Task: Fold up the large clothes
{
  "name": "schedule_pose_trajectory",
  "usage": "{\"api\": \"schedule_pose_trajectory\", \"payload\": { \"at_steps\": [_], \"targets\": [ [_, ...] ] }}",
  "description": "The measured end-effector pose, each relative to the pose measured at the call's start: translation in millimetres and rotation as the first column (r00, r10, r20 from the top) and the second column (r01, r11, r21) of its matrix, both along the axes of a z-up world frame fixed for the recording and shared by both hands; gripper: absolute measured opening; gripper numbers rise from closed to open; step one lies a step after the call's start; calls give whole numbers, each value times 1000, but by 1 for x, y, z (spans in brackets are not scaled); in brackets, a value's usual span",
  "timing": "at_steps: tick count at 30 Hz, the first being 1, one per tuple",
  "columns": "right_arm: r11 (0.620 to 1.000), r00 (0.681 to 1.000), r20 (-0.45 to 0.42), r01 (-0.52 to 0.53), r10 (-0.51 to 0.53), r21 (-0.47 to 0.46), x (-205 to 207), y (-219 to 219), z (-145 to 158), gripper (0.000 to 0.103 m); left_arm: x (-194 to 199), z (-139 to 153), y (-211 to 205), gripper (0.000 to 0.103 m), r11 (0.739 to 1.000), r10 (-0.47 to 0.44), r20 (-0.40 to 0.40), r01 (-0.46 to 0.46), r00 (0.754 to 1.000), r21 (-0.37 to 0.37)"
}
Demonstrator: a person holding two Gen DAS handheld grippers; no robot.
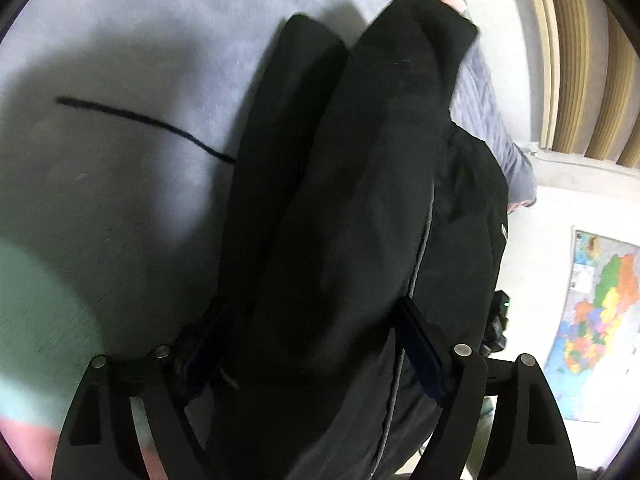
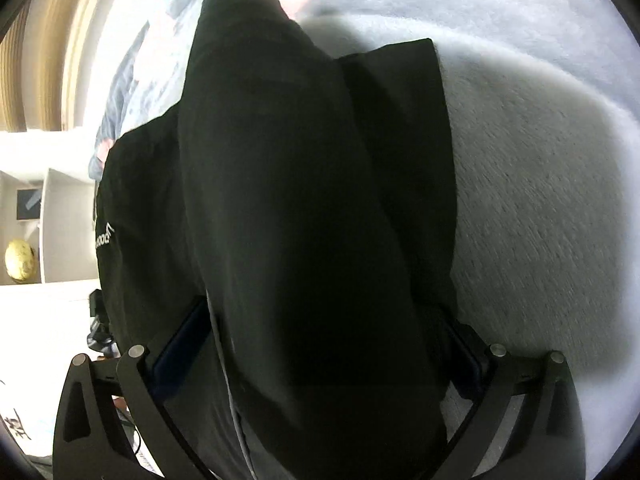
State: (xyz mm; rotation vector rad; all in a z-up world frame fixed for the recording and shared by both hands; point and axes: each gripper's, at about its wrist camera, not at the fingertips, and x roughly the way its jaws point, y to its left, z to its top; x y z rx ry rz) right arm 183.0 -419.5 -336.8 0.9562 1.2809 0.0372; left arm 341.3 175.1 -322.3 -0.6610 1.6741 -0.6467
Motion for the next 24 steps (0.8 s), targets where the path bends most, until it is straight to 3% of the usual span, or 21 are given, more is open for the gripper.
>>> {"api": "schedule_pose_trajectory", "payload": {
  "at_steps": [4, 6, 8, 9, 10, 12, 14, 19, 24],
  "targets": [
    [1000, 1000, 14, -6, 7, -14, -1, 3, 2, 102, 1, -4, -12, 86, 1000, 1, -4, -1, 1000, -3],
    [999, 999, 34, -11, 12, -38, -6, 6, 8, 95, -3, 3, -22, 83, 1000, -12, 43, 11, 999, 22],
    [998, 998, 55, -9, 12, -60, -10, 15, 16, 80, -9, 15, -28, 62, 999, -21, 108, 18, 994, 29],
    [997, 997, 70, -12, 18, -75, -12, 18, 22, 73, -13, 22, -30, 44, 1000, -21, 137, 17, 990, 25],
    [996, 996, 86, -15, 22, -83, -14, 21, 30, 59, -18, 32, -31, 32, 1000, -16, 169, 14, 985, 15],
    [993, 993, 109, -24, 37, -117, -17, 28, 49, 46, -30, 56, -37, 26, 1000, -28, 234, 24, 972, 17],
    [984, 989, 131, -43, 66, -171, -21, 39, 69, 36, -41, 80, -46, 24, 999, -47, 293, 43, 955, 19],
    [971, 973, 205, -59, 108, -233, -42, 68, 124, 32, -78, 147, -66, 23, 996, -68, 422, 85, 904, -21],
    [957, 961, 241, -68, 139, -284, -83, 100, 172, 32, -92, 173, -90, 23, 993, -89, 489, 118, 868, -29]
  ]
}}
